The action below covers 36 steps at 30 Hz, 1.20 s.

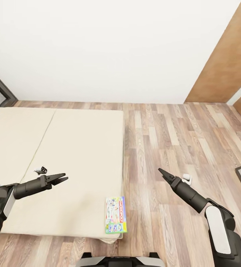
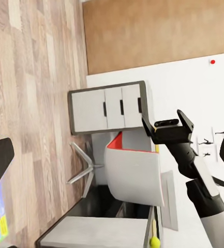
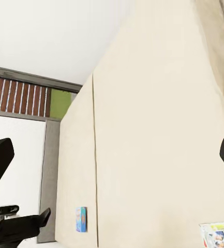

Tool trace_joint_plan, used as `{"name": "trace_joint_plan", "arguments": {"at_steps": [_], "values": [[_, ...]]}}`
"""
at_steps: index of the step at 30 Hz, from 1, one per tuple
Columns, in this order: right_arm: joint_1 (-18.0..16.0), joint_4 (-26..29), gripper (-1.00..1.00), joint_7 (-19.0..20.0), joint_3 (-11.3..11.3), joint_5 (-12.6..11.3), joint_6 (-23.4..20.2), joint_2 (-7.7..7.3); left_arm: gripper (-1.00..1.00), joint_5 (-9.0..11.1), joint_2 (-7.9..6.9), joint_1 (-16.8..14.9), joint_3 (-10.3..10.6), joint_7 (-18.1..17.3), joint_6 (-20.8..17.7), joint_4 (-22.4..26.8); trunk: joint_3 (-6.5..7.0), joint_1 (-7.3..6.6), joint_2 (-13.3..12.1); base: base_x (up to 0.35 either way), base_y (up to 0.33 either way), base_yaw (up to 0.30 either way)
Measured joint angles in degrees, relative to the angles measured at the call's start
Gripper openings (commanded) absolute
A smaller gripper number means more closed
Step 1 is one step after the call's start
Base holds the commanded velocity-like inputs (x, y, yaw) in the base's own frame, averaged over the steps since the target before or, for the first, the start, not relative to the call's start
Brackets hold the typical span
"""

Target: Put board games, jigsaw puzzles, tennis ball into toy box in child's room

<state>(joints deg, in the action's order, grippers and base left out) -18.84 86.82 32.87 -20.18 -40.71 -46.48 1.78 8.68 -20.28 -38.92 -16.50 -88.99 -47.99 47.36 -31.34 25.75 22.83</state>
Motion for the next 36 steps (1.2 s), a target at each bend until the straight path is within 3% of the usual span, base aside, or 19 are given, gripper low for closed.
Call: {"name": "trace_joint_plan", "arguments": {"at_steps": [16,36], "values": [[0.0,0.0,1.0,0.0,0.1,0.1,0.1,0.0,1.0,0.0,-0.08,0.0,0.0,-0.1,0.1,0.0,1.3,0.0,0.0,0.0,0.0,-0.152],[0.0,0.0,1.0,0.0,0.1,0.3,0.1,0.11,1.0,0.0,0.0,0.0,0.1,0.0,0.1,0.0,3.13,0.0,0.0,0.0,0.0,-0.017]]}}
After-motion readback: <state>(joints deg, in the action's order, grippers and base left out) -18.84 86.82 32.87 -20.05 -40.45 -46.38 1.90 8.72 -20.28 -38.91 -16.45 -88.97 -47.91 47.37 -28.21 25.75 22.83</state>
